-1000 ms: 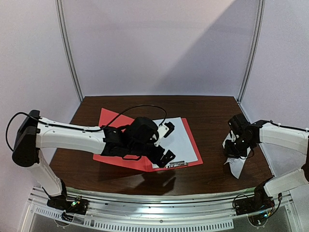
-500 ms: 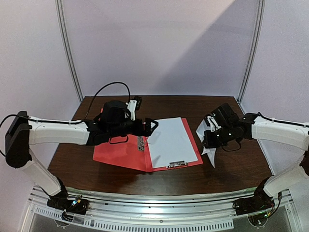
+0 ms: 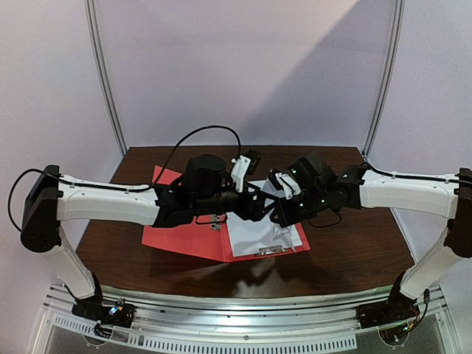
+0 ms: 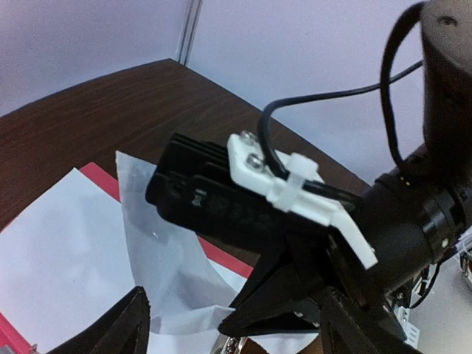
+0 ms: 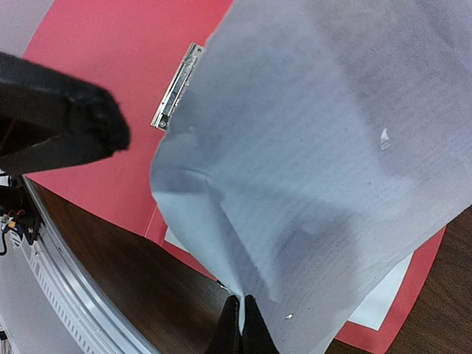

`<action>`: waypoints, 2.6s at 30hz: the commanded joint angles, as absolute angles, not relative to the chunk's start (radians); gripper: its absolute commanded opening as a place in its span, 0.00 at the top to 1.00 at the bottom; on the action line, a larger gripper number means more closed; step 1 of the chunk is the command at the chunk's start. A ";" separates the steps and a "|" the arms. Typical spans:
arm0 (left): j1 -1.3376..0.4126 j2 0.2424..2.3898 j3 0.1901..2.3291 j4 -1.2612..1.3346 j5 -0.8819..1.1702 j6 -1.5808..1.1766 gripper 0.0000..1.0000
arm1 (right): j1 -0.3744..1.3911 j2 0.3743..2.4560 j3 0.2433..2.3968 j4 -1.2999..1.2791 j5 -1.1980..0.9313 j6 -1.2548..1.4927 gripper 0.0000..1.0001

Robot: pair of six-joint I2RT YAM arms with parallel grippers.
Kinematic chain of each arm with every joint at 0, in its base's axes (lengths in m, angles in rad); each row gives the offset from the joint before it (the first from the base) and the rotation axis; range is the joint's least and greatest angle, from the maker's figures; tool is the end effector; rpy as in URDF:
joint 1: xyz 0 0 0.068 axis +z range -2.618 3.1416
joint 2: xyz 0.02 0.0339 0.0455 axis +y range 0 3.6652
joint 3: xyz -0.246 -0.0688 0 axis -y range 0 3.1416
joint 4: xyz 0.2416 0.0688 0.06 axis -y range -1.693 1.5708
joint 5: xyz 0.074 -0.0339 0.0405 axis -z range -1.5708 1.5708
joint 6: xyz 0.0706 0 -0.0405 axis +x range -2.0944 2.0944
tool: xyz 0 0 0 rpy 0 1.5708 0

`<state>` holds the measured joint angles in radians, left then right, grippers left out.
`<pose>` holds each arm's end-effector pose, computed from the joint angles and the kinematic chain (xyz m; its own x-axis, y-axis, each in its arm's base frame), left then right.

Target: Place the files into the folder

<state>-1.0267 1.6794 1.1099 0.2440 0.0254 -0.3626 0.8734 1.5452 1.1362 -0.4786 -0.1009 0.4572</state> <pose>0.2156 -0.3598 0.2321 -0.4626 0.0796 -0.8830 0.7526 0.5616 -0.3437 0.2195 0.2731 0.2065 -0.8016 -0.2729 -0.5319 -0.5011 0.7920 0.3488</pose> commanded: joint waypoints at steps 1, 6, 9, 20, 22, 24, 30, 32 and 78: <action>-1.031 1.716 1.140 0.174 -0.083 -0.344 0.27 | 0.886 1.559 1.159 -0.475 -0.121 0.440 1.00; -1.029 1.718 1.138 0.165 -0.146 -0.360 0.35 | 0.889 1.553 1.153 -0.471 -0.129 0.440 1.00; -1.026 1.721 1.137 0.163 -0.161 -0.364 0.38 | 0.890 1.545 1.148 -0.464 -0.138 0.437 1.00; -1.007 1.754 1.160 0.142 -0.136 -0.382 0.53 | 0.897 1.532 1.132 -0.441 -0.170 0.422 1.00; -1.006 1.761 1.167 0.145 -0.132 -0.382 0.57 | 0.901 1.533 1.132 -0.442 -0.171 0.418 1.00; -1.007 1.769 1.174 0.147 -0.128 -0.383 0.62 | 0.907 1.533 1.134 -0.440 -0.171 0.416 1.00; -1.002 1.781 1.190 0.162 -0.119 -0.391 0.80 | 0.919 1.532 1.129 -0.440 -0.162 0.402 1.00; -0.999 1.782 1.194 0.163 -0.112 -0.393 0.94 | 0.921 1.531 1.126 -0.439 -0.154 0.400 1.00; -0.655 0.998 0.805 -0.344 -0.129 -0.509 1.00 | 0.848 2.004 1.556 -0.271 -0.236 0.404 0.46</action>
